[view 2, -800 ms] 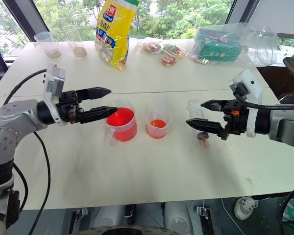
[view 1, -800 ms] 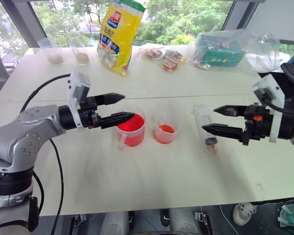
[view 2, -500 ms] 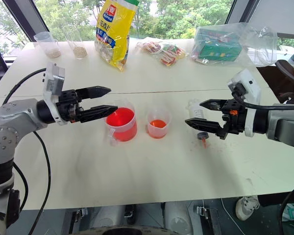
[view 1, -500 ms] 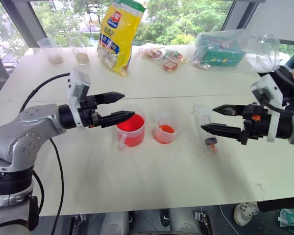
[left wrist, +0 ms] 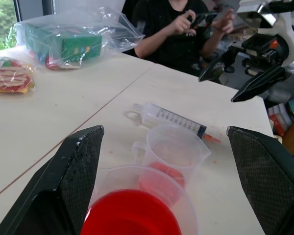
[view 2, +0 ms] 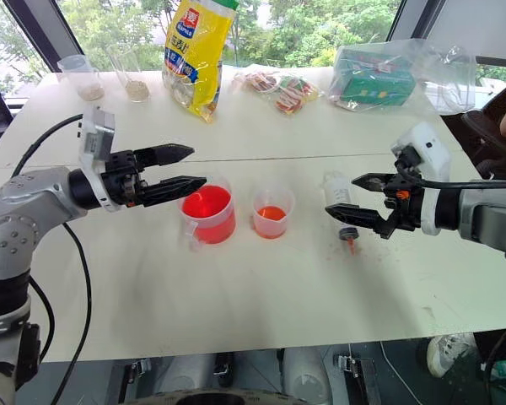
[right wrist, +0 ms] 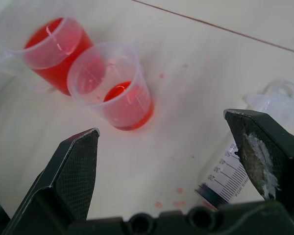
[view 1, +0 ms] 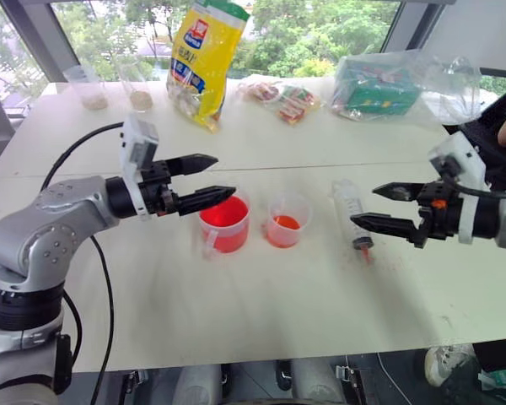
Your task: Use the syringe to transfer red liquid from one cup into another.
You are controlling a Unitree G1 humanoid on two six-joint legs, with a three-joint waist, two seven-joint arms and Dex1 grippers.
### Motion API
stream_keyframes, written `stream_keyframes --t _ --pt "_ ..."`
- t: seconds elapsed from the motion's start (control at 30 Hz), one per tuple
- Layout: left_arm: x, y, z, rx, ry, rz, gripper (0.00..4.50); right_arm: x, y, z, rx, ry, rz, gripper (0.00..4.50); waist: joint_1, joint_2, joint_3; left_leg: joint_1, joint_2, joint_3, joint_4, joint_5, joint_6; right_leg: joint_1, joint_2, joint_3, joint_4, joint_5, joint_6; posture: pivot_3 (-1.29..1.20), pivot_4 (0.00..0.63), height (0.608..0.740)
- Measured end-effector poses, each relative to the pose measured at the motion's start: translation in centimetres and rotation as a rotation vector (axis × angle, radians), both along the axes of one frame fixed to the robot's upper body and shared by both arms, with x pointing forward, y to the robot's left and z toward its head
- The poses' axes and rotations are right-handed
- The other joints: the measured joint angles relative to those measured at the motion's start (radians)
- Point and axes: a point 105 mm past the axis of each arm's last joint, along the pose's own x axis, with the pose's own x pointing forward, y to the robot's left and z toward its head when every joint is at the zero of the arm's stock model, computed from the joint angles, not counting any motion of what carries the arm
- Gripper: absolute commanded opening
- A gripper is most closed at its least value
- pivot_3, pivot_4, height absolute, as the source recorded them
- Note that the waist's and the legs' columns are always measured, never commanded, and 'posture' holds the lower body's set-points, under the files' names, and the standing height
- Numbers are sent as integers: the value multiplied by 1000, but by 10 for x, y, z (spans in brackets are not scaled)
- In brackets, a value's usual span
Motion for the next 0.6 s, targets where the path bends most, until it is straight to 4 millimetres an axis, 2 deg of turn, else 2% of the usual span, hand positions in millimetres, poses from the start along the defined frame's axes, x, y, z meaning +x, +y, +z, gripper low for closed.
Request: stream_keyframes --t 0.27,0.6 --pt "0 -8 -9 -2 0 -24 4173 36 -20 -4 -55 111 -194 4450 -2 0 0 0 0 0 0 0 0 0 0 0 0 0 -1 0 150 740" --pt "5 -13 -14 -26 -35 1 4173 78 -30 -63 -106 368 -356 4450 -1 0 0 -1 0 1 0 0 1 0 0 0 -1 1 2 0 150 740"
